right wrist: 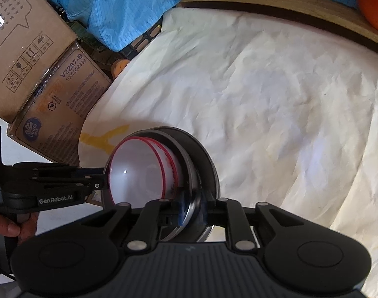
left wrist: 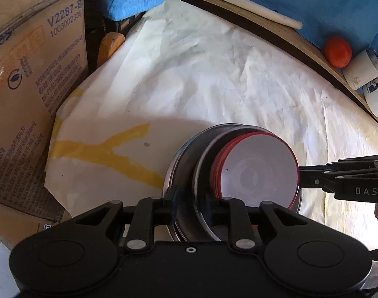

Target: Organize plates and bowls

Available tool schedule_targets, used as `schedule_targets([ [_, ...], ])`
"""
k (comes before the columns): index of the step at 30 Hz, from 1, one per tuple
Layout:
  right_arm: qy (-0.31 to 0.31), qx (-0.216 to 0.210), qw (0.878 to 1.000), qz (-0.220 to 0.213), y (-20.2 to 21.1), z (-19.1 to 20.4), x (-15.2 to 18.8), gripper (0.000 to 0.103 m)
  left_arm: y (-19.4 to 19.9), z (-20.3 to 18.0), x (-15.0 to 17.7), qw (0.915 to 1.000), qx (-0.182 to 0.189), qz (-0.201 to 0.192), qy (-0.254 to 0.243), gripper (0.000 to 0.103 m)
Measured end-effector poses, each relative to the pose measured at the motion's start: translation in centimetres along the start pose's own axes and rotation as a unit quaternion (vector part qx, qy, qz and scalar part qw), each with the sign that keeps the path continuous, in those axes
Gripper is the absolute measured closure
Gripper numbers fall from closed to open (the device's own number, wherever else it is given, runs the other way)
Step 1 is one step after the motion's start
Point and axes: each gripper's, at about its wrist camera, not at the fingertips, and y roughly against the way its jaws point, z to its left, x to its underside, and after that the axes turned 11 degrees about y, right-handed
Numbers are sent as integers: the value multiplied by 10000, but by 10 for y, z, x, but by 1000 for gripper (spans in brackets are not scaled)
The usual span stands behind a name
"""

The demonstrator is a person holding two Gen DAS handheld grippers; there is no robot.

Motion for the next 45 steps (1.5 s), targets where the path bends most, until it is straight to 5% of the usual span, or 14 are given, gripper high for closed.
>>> schedule_targets([
  [19, 182, 596, 9964, -568, 20, 10, 16, 46, 23, 12, 2, 9976, -18, -676, -141, 26],
  [45, 562, 517, 9783, -1928, 70, 30, 78, 13, 64, -10, 68, 9804, 139, -1963, -121, 7],
])
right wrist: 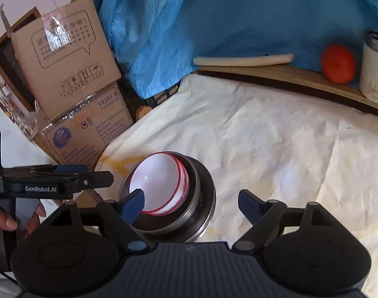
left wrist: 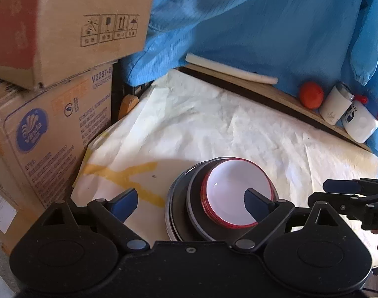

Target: Organize plates and bowls

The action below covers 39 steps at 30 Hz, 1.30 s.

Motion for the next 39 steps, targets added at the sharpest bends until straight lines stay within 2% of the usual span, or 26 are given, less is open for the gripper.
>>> schedule_targets([
  [2, 9, 26, 9999, -126, 7, 1, 5, 11, 6, 0, 6, 9999, -2, -145, -2, 2],
  [14, 289, -18, 9957, -881, 46, 4, 33, 1, 36, -1, 35, 9970, 58, -760, -116, 1],
  [18, 479, 28, 9932, -1060, 58, 8, 44, 0, 45, -3, 46, 9956, 66, -908, -206, 1],
  [28, 740, 216, 9892, -1249, 79, 20, 70, 0, 64, -11, 74, 9926, 11, -1165, -336, 1],
  [39, 757, 300, 9880, -1313, 98, 15, 91, 0, 71, -21, 96, 9916, 22, -1191, -499, 1],
])
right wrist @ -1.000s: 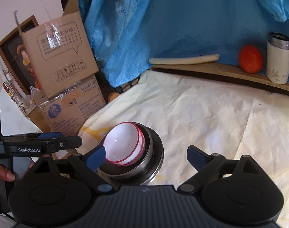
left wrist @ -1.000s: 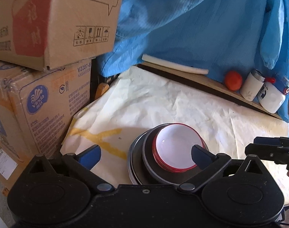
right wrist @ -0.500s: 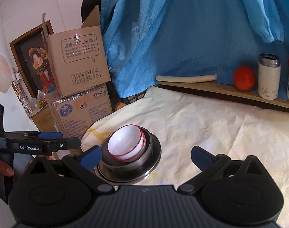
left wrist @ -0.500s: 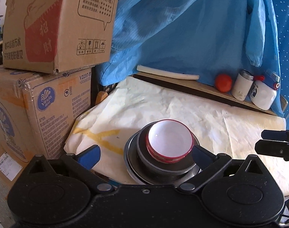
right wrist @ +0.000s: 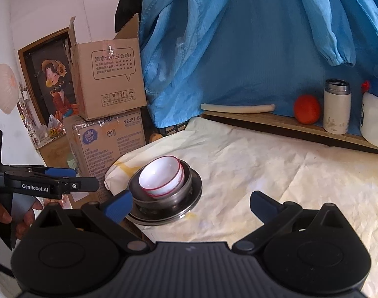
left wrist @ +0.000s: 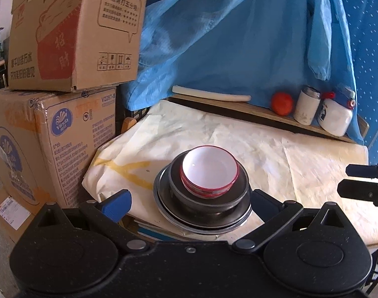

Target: Organize plates and bowls

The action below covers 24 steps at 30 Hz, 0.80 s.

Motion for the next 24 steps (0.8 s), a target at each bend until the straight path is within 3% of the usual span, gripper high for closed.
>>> schedule_targets([
  [24, -114, -57, 9995, 272, 3, -3, 14, 0, -1, -2, 15, 9993, 109, 322, -144, 1],
])
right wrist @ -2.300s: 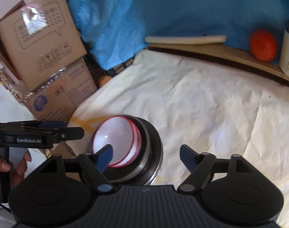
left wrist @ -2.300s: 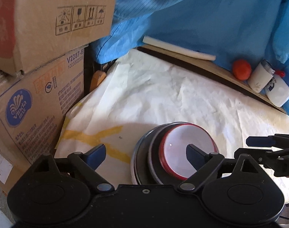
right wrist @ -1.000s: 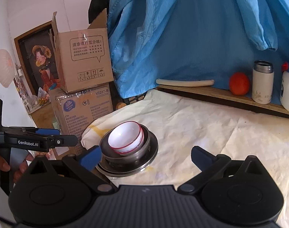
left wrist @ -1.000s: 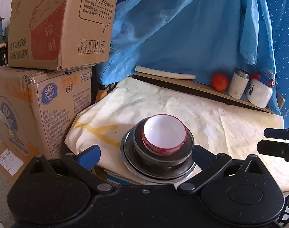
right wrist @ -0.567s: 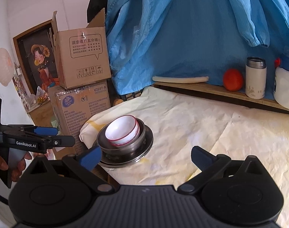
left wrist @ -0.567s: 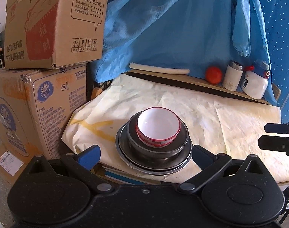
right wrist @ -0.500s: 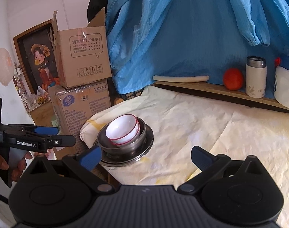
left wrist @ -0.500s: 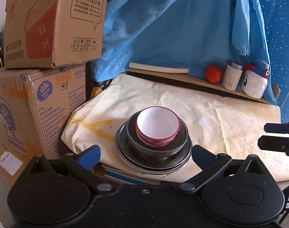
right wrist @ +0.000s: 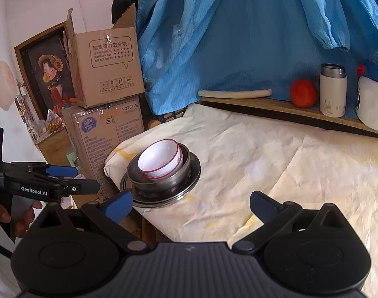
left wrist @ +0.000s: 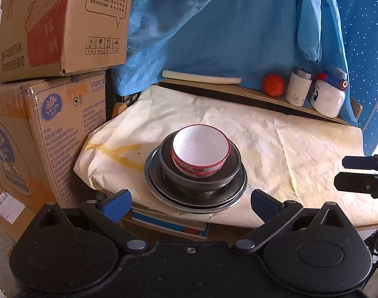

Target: Organize plates and bowls

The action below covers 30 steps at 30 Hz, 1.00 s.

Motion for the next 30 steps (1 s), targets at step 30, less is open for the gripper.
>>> schedule_targets([
  [30, -32, -42, 10000, 34, 2, -4, 3, 0, 2, -7, 3, 10000, -16, 21, -34, 1],
])
